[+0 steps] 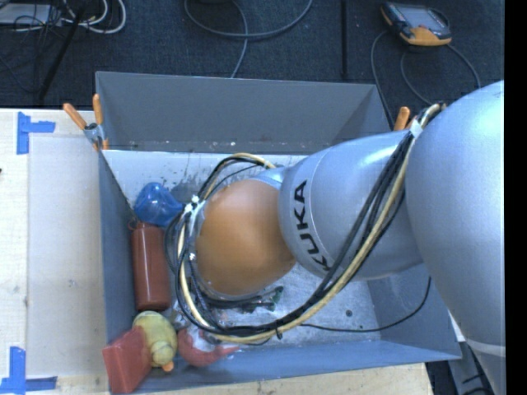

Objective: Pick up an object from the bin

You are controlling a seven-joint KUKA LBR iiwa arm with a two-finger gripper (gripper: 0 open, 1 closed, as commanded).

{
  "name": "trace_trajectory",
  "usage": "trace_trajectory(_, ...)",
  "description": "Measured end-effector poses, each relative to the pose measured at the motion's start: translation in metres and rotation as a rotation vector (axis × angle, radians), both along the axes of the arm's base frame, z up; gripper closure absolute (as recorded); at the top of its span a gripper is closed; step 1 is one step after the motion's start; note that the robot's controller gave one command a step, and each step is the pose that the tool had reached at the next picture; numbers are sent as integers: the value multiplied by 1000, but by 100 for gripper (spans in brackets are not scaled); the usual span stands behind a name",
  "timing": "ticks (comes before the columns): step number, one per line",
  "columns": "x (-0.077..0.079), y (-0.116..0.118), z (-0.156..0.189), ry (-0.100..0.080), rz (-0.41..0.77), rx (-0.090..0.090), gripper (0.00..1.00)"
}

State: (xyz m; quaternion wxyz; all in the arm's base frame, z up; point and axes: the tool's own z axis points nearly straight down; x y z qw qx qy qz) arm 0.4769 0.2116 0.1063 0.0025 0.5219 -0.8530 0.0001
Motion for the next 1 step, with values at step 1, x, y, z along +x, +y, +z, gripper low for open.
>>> trace_trajectory(1, 0, 0, 12, -1, -2, 1, 100)
